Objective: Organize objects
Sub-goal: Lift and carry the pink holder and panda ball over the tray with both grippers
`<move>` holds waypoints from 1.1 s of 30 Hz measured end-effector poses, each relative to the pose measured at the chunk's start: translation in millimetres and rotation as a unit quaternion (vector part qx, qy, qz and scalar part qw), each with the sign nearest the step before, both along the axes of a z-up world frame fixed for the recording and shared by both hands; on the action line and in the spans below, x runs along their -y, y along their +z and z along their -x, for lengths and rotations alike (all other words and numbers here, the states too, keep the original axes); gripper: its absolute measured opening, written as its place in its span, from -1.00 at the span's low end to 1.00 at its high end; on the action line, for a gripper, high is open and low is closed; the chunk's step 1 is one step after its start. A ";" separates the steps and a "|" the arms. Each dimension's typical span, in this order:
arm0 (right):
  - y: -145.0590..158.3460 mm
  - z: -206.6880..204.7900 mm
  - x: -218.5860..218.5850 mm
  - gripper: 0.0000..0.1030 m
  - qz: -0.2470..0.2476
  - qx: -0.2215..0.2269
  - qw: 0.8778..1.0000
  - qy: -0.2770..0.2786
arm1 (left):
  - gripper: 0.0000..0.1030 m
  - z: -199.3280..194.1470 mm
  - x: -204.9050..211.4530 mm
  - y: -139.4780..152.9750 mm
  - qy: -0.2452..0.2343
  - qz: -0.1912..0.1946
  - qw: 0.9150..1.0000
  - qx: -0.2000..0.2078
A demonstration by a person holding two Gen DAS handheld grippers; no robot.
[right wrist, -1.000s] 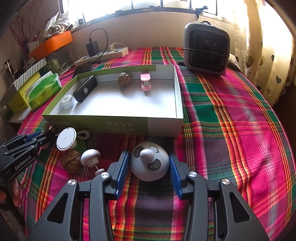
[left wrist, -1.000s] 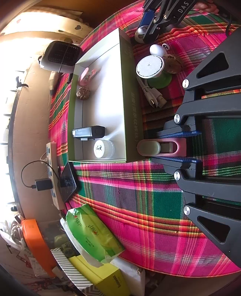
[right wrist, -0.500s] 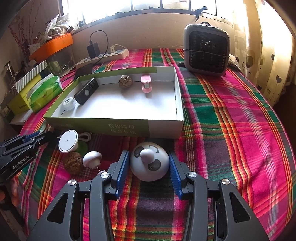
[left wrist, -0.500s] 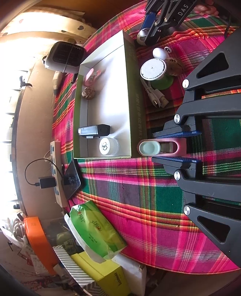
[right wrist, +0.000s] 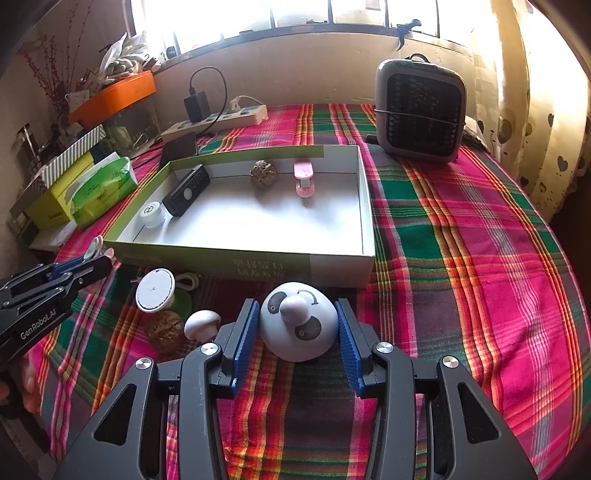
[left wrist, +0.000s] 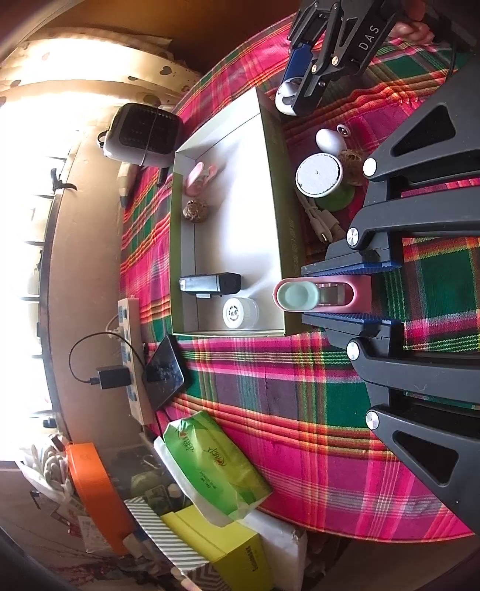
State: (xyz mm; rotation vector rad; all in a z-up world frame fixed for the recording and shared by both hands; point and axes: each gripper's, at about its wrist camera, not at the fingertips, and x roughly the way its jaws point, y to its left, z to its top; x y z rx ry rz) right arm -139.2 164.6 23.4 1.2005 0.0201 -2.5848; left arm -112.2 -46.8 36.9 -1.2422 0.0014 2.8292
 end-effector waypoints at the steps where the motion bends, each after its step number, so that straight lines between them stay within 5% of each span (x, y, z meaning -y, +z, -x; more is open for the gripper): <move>1: 1.6 -0.5 0.5 -0.16 0.002 -0.001 1.000 0.002 | -0.69 -0.3 -0.6 1.7 -0.002 0.000 1.000 -0.002; 33: 26.5 57.0 25.5 -0.16 -0.001 -0.020 0.999 0.039 | -0.69 61.3 -22.7 14.3 -0.048 -0.018 0.999 0.002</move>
